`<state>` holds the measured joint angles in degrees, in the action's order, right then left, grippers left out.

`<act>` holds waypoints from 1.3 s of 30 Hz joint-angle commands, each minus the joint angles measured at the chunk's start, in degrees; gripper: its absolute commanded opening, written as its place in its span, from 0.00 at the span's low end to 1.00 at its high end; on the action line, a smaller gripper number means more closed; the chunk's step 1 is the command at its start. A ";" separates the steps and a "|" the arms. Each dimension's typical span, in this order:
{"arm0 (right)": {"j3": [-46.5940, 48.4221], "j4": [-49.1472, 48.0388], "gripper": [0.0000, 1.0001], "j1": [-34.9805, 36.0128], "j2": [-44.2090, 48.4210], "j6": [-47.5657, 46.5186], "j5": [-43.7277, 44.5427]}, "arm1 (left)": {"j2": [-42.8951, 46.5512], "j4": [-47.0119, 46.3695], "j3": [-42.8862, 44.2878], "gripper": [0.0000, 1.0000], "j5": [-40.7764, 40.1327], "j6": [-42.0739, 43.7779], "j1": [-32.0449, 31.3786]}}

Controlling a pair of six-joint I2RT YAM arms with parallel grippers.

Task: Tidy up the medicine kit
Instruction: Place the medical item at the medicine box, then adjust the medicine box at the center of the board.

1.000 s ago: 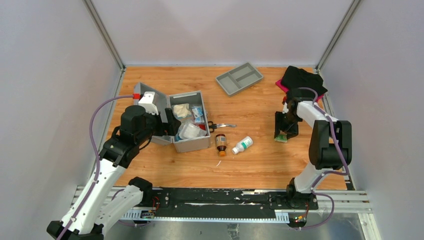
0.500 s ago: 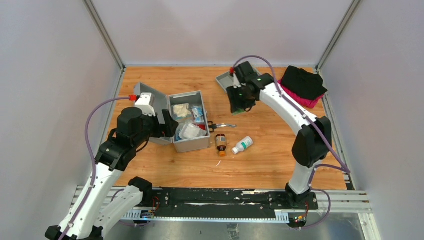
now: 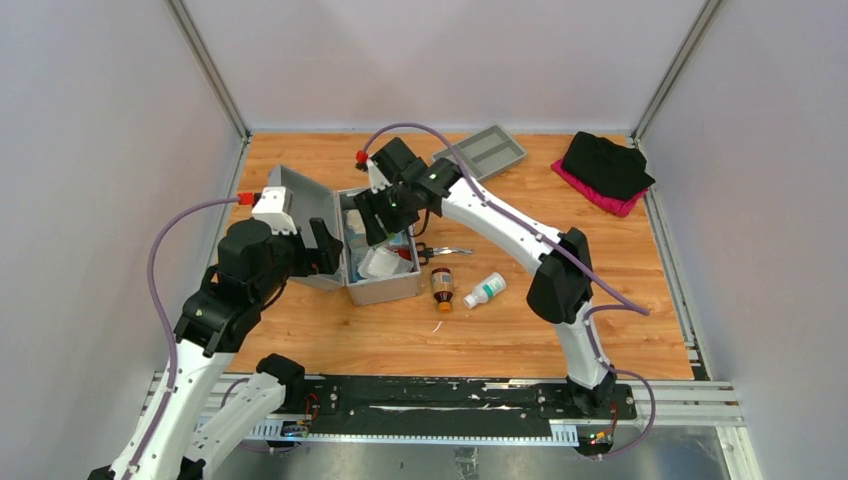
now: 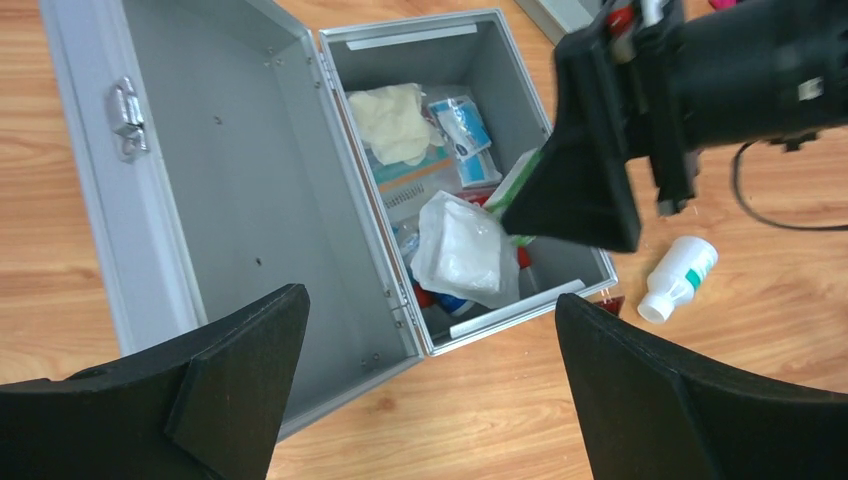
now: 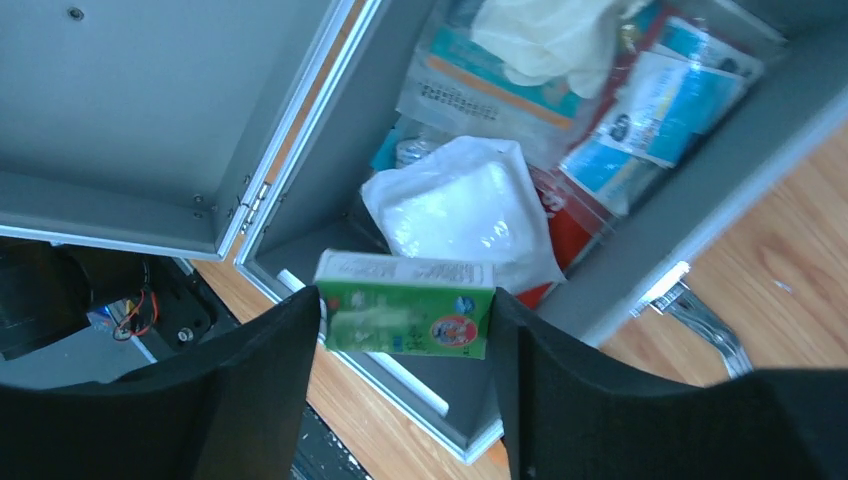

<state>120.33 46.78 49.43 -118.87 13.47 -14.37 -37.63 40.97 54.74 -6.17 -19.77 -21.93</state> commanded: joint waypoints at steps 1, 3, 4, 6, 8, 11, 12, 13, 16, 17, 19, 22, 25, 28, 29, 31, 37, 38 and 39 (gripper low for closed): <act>-0.93 -3.66 0.70 0.93 -1.39 2.43 -1.96 | 0.28 1.77 2.38 1.00 -3.18 1.83 0.05; -2.32 -4.87 0.78 0.89 -0.54 2.53 -0.64 | 0.27 1.76 2.10 1.00 -2.89 1.71 0.00; -2.83 -5.27 0.80 0.93 0.16 2.42 -0.12 | 0.28 1.70 1.86 1.00 -2.82 1.60 0.04; -3.79 -5.83 0.83 0.80 2.00 1.83 1.31 | 0.25 1.54 1.33 1.00 -2.67 1.49 0.05; -4.96 -6.13 0.83 0.61 3.97 1.33 2.60 | -0.02 1.12 0.91 1.00 -2.26 1.33 0.04; -8.57 -6.59 0.83 0.20 8.07 0.75 6.92 | -0.68 0.44 0.64 1.00 -1.22 1.18 0.05; -10.58 -6.99 0.81 0.04 9.90 0.76 9.21 | -0.82 0.21 0.49 1.00 -0.95 1.14 0.05; -12.73 -7.36 0.80 -0.15 11.79 0.94 11.85 | -1.06 -0.07 0.32 1.00 -0.60 1.06 0.05; -21.03 -8.51 0.74 -0.84 17.10 1.31 22.26 | -1.63 -1.18 -0.35 1.00 0.51 0.73 0.05; -23.68 -8.95 0.74 -0.97 18.72 1.43 25.39 | -1.84 -1.48 -0.66 1.00 0.95 0.58 0.05; -28.69 -9.17 0.73 -1.51 21.41 1.99 29.70 | -2.36 -2.42 -1.24 1.00 1.85 0.15 0.04; -33.08 -9.20 0.73 -1.79 22.11 3.68 30.20 | -3.02 -2.97 -1.56 1.00 2.52 -0.07 0.05; -35.16 -9.17 0.72 -1.79 20.76 5.27 28.02 | -3.30 -3.38 -1.71 1.00 2.72 -0.42 0.05; -34.11 -9.57 0.72 -1.79 17.23 5.65 23.18 | -3.30 -3.40 -1.74 1.00 3.08 -0.53 0.04; -33.00 -9.60 0.71 -1.79 15.67 5.43 20.47 | -3.29 -3.36 -1.74 1.00 3.17 -0.57 0.05; -30.67 -10.18 0.71 -1.64 12.81 5.37 13.52 | -3.24 -3.24 -1.74 1.00 3.12 -0.54 0.01; -26.70 -15.57 0.72 -0.39 8.30 7.00 -0.89 | -3.01 -2.78 -1.65 1.00 2.66 -0.62 0.04; -26.51 -15.58 0.72 -0.39 8.21 6.95 -0.47 | -2.90 -2.75 -1.58 1.00 2.62 -0.62 0.04; -26.70 -15.58 0.72 -0.43 8.40 6.59 1.50 | -2.85 -2.60 -1.57 1.00 2.53 -0.58 0.04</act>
<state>91.15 34.20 48.27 -110.43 19.03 -7.46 -41.08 38.72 53.56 -3.95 -20.16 -21.93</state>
